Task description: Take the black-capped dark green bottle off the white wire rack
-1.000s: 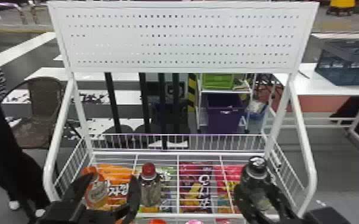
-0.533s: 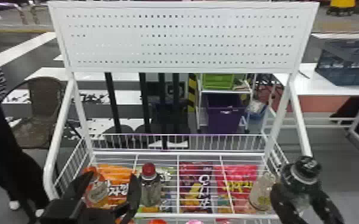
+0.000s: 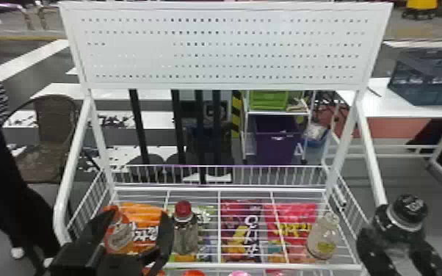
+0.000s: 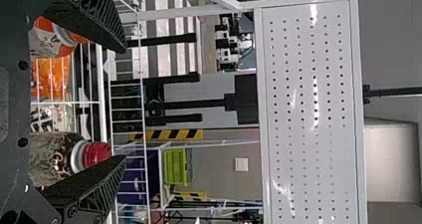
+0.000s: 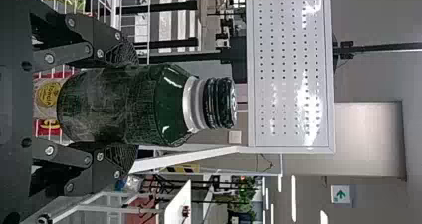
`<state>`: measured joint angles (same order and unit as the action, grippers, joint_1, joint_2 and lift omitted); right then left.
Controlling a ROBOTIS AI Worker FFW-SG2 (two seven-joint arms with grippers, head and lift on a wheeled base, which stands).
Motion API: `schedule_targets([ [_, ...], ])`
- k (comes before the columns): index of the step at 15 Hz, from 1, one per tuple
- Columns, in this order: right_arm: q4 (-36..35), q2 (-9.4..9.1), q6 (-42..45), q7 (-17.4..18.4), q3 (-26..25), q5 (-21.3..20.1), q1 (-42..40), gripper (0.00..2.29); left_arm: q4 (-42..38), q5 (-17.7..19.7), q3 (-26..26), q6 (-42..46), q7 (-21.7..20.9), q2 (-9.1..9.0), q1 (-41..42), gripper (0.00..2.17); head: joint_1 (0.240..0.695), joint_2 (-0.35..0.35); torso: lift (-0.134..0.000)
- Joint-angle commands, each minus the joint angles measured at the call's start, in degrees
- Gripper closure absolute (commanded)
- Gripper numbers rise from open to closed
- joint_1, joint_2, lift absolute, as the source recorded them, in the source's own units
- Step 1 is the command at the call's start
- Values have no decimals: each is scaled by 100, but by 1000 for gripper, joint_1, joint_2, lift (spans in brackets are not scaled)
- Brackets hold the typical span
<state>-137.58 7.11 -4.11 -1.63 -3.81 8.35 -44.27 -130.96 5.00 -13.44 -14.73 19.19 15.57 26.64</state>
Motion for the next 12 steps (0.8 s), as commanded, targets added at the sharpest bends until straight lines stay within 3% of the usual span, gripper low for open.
schedule_targets([
  [1,-6,-8,-25,-4,3,9,32,1851,-17,-8,-1,-18,6,-1,0,137,499,0,0],
  [12,-32,-8,-7,-22,30,9,32,1845,-35,-17,-1,-18,33,8,43,137,499,0,0],
])
